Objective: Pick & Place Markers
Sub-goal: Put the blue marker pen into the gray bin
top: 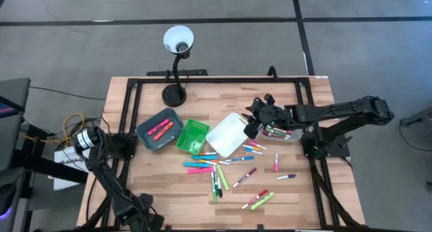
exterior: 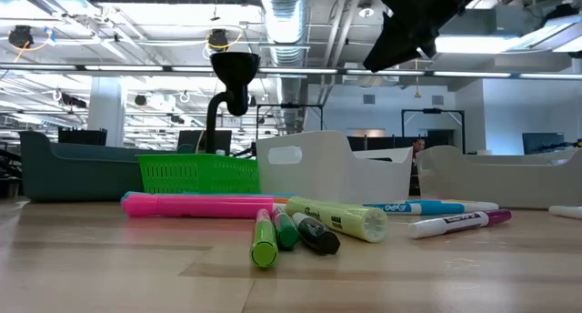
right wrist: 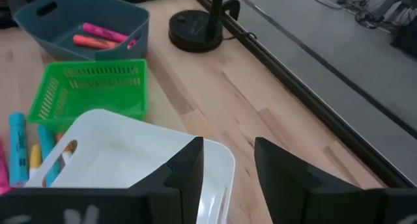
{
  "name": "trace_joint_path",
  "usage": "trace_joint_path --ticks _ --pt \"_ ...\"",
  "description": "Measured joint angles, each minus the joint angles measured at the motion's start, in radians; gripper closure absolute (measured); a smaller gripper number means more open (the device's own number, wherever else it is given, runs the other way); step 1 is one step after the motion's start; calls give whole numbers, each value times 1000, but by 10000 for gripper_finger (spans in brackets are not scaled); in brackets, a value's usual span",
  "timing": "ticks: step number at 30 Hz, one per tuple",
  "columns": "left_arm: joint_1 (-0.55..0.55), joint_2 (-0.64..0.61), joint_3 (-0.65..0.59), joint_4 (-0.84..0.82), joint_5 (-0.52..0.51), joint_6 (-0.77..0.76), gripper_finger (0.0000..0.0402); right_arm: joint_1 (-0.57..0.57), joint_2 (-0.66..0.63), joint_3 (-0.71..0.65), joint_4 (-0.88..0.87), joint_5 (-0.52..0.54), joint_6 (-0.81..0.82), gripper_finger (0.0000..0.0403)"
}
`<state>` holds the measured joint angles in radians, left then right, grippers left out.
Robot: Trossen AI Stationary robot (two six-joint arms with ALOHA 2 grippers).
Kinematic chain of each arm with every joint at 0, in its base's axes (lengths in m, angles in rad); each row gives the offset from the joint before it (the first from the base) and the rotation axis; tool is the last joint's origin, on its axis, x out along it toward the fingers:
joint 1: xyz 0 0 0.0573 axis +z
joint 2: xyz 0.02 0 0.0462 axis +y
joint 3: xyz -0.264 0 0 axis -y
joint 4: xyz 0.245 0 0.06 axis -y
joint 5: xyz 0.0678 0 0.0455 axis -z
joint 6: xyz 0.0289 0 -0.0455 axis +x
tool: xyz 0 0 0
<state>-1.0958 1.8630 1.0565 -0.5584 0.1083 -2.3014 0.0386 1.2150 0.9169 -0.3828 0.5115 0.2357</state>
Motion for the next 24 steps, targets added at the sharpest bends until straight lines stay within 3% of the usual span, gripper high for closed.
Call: trace_joint_path --ticks 5,8,10,14,16,21,24 --pt "19 -2 0 -44 -84 76 309 -1 0 0 60 -21 -6 276" --pt "25 -13 -1 -52 -189 106 340 -1 0 0 105 -65 -57 276" --pt "36 -33 -3 -56 -344 154 344 -1 0 0 136 -115 -94 276" --pt "103 -113 -9 -78 -748 326 344 1 2 -7 215 -197 -150 276" --pt "139 -160 -6 -78 -886 470 344 1 24 -8 257 -243 -164 276" --pt "303 -250 -8 -48 -1076 994 340 -1 137 -9 347 -430 -188 269" --pt "399 -266 -8 12 -1092 1268 338 -1 226 0 406 -528 -234 252"
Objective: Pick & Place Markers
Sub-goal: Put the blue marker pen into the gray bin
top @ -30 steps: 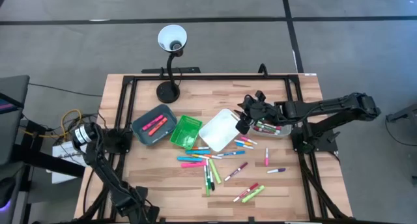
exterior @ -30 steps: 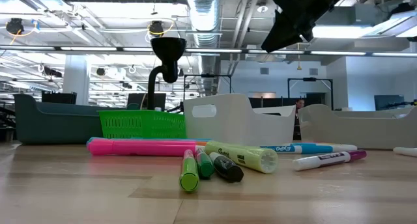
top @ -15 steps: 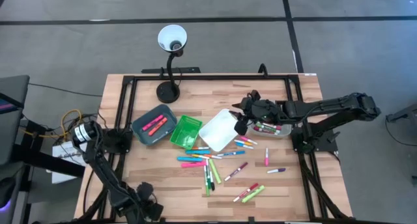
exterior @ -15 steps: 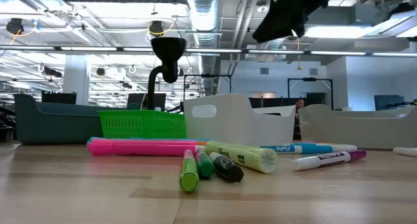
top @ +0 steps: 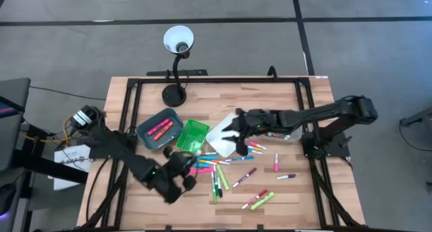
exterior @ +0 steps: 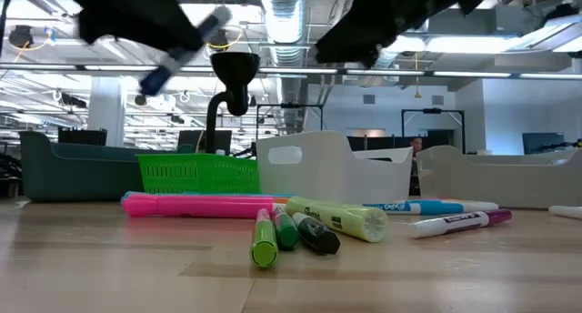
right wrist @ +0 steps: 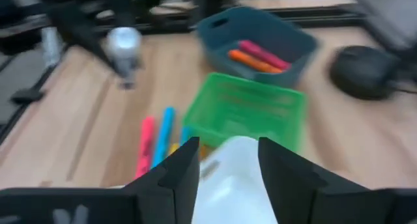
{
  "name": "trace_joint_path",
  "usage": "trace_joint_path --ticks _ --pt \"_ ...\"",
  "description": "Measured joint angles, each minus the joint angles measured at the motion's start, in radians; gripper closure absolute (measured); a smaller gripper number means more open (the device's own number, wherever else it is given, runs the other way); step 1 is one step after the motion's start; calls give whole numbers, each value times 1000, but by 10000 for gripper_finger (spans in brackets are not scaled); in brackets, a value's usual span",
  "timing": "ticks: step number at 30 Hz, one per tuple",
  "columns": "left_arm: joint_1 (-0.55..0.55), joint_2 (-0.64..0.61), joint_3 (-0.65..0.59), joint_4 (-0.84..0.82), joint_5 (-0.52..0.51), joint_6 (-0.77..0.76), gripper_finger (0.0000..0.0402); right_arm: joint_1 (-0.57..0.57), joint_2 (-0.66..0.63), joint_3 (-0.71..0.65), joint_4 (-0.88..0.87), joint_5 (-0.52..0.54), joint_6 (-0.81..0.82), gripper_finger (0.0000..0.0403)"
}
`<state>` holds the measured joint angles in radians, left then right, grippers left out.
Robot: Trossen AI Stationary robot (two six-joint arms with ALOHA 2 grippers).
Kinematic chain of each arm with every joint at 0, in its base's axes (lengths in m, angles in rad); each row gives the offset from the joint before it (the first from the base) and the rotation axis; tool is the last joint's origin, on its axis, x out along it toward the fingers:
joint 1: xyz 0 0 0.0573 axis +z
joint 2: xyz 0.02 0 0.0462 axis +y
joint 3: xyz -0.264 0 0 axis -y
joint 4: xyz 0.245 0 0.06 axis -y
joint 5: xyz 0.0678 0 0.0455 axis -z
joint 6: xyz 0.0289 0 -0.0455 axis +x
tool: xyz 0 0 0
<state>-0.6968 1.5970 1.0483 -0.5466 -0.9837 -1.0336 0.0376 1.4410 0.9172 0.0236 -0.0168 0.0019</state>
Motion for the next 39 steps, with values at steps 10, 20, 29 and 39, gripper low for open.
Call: trace_joint_path --ticks 10,20,29,39 --pt "174 41 2 342 210 555 336 35 163 48 107 -131 -2 190" --pt "185 49 2 391 233 669 335 104 148 48 130 -146 -32 205" --pt "209 49 3 455 265 689 335 124 150 47 186 -145 -55 223" --pt "226 49 3 474 279 696 334 122 150 47 175 -134 -57 330"
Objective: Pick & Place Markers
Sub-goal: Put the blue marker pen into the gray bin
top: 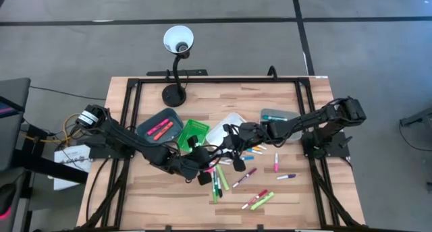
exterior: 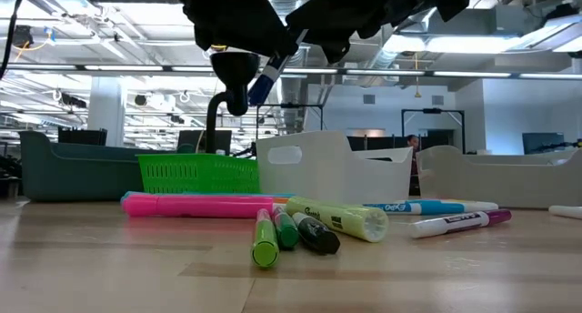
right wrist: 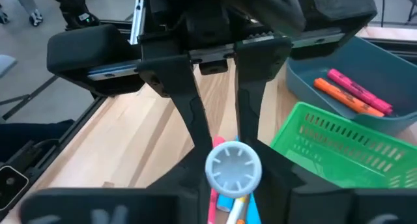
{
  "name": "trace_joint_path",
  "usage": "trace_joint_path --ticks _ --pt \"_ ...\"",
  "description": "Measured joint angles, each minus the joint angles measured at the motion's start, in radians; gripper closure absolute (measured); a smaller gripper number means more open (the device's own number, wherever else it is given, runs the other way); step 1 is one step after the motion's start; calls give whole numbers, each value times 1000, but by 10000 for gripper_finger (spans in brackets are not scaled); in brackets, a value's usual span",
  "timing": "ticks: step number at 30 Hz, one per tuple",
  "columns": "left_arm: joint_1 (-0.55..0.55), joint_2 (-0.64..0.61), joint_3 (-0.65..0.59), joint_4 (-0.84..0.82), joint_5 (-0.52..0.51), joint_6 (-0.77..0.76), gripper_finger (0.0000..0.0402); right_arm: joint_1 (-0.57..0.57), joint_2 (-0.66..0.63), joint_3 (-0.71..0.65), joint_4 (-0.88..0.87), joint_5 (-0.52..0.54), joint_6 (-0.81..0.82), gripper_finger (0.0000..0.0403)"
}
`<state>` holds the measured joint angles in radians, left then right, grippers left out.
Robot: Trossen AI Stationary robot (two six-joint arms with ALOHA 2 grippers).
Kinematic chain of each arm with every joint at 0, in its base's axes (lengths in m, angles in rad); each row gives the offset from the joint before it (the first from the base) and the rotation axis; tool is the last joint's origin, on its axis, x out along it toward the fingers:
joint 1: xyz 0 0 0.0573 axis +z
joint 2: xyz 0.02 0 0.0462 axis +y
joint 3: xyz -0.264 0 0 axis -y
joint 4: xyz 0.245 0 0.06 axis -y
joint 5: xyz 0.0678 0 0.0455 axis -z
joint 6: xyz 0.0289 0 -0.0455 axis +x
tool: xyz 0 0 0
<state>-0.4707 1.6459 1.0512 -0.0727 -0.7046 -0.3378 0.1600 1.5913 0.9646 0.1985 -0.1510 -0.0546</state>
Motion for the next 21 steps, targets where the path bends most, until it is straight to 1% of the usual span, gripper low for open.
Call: trace_joint_path --ticks 3,6,10,13,17,21 --pt "0 0 0 3 0 5 332 -5 0 0 -2 0 -4 347" --pt "8 0 0 7 -1 17 319 -7 -9 0 -13 0 2 346" --pt "31 0 0 8 3 81 287 -14 -14 0 -29 0 38 335" --pt "64 0 0 9 2 124 255 -32 -22 0 -67 6 43 337" --pt "107 0 0 17 -11 126 215 -60 -69 1 -176 74 104 342" --pt "136 -12 0 11 -56 143 186 -78 -142 -2 -354 148 143 343"
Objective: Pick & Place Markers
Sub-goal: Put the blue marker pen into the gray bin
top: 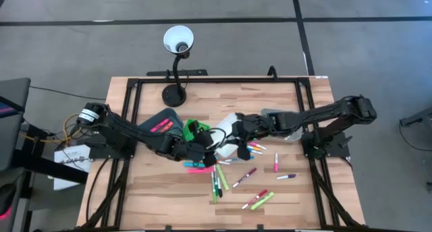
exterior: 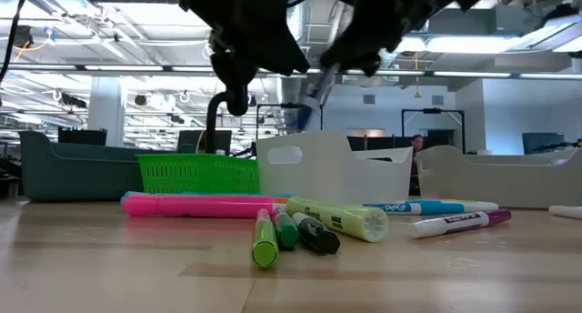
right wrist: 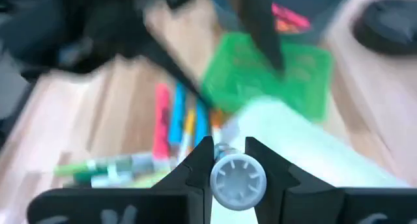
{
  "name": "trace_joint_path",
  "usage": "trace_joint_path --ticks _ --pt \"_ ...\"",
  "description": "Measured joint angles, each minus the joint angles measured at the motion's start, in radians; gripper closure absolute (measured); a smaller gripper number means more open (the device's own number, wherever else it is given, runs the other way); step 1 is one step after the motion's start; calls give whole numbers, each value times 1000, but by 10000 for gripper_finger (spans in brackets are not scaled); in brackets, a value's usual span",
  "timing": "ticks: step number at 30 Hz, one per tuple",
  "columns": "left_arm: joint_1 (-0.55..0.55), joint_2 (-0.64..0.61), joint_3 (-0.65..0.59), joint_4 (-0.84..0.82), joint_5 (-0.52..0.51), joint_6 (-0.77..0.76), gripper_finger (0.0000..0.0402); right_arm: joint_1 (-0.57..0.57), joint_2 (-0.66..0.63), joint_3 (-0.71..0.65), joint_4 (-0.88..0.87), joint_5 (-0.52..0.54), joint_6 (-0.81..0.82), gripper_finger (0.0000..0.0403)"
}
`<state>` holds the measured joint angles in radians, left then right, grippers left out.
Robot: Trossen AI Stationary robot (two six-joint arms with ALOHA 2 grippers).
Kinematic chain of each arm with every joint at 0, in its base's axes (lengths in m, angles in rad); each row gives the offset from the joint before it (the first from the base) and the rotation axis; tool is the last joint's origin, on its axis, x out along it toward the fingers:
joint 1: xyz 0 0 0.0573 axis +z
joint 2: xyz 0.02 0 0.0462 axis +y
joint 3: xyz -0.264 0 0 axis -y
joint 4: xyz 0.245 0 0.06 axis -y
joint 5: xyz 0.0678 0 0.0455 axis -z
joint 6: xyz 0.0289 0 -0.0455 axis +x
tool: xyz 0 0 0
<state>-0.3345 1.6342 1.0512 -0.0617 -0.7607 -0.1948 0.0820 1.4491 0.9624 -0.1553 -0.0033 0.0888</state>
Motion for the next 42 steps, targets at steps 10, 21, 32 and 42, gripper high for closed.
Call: trace_joint_path --ticks 10,21,32,42 --pt "18 -129 0 -1 -45 79 174 -13 -322 1 -383 302 43 345" --pt "17 -165 1 -14 -31 82 207 -17 -552 -110 -895 500 603 338" --pt "17 -162 0 -21 -8 74 223 -5 -548 -387 -567 503 715 337" --pt "14 -162 0 -24 -7 31 225 -6 -538 -499 -417 500 692 335"
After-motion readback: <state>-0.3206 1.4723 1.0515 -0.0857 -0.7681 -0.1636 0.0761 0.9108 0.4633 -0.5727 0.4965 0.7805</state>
